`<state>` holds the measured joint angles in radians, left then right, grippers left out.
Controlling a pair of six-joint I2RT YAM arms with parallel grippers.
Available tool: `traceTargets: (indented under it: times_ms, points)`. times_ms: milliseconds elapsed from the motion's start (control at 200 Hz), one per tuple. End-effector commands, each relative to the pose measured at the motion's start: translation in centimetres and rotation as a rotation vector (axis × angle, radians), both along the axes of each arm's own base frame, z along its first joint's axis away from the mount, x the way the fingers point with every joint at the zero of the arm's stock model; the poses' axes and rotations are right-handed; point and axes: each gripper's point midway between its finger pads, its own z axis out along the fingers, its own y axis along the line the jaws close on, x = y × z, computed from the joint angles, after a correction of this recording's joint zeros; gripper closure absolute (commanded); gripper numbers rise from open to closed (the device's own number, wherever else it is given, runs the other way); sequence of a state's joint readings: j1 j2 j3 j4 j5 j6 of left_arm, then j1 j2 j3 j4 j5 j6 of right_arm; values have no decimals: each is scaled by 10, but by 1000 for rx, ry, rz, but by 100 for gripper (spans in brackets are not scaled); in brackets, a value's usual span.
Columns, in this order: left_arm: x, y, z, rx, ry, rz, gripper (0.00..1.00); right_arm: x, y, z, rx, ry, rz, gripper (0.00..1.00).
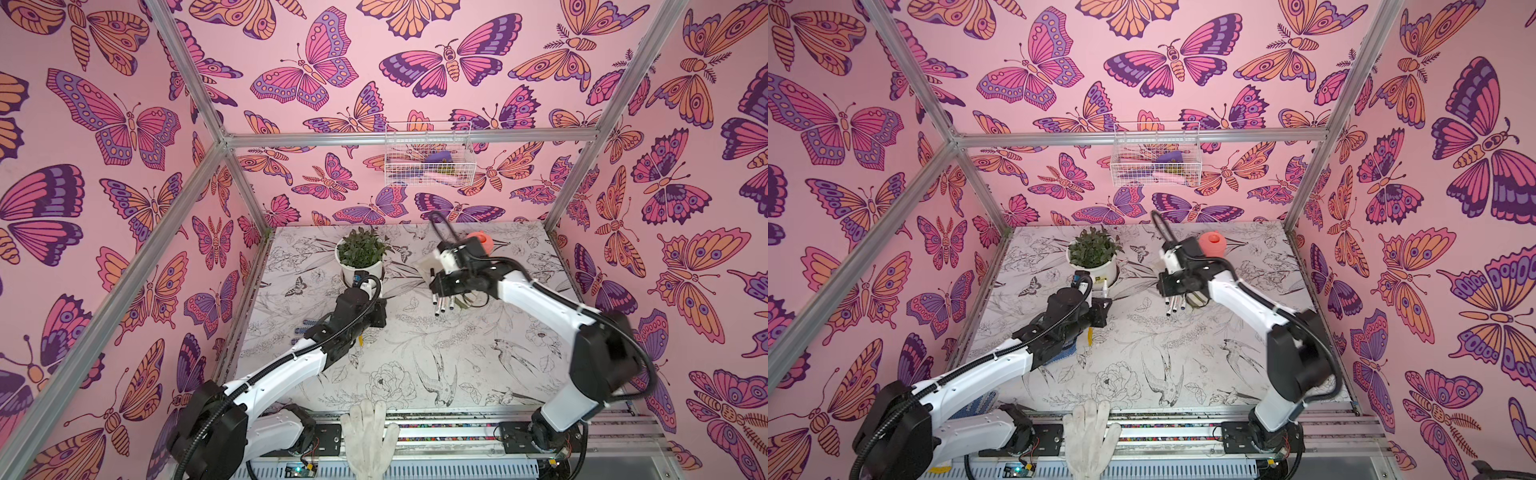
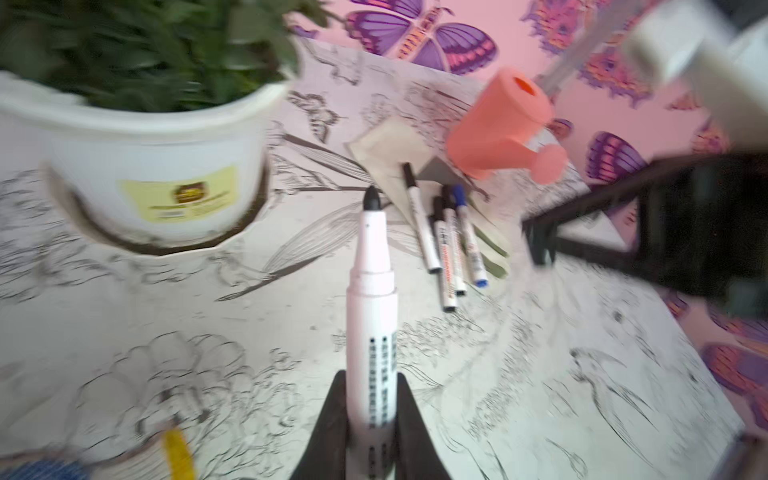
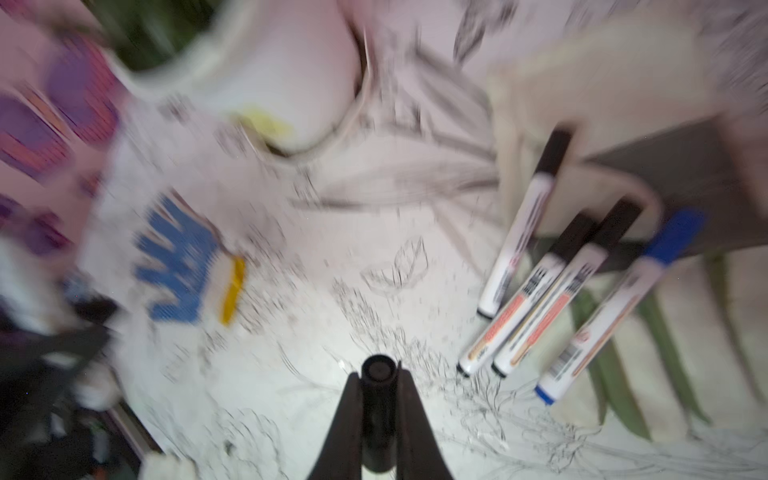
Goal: Insert the pens into the pen caps
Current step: 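Lift the black cap and swing it above the marker held by the left gripper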
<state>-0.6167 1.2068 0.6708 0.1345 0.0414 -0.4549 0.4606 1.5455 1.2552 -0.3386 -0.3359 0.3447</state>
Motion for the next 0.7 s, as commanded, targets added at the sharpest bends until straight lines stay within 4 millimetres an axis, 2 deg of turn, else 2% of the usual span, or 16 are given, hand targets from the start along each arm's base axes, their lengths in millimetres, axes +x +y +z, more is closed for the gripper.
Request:
traceTargets:
  times_ms: [0, 100, 125, 145, 225, 421, 691]
  points:
    - [-13, -44, 40, -114, -114, -249, 100, -15, 23, 66, 263, -115, 76, 100]
    - [-14, -58, 51, -150, -136, -304, 100, -29, 32, 102, 386, -173, 142, 100]
    - [-14, -60, 55, -158, -148, -310, 100, -32, 34, 108, 411, -179, 161, 100]
    - [-11, -65, 45, -148, -124, -314, 100, -35, 36, 111, 428, -177, 173, 100]
    - [-11, -73, 50, -154, -145, -332, 100, -46, 44, 121, 472, -175, 242, 100]
    - [-9, -82, 60, -183, -183, -328, 100, -53, 55, 116, 456, -169, 273, 100]
    - [-16, -86, 64, -190, -206, -333, 100, -36, 43, 93, 377, -182, 156, 100]
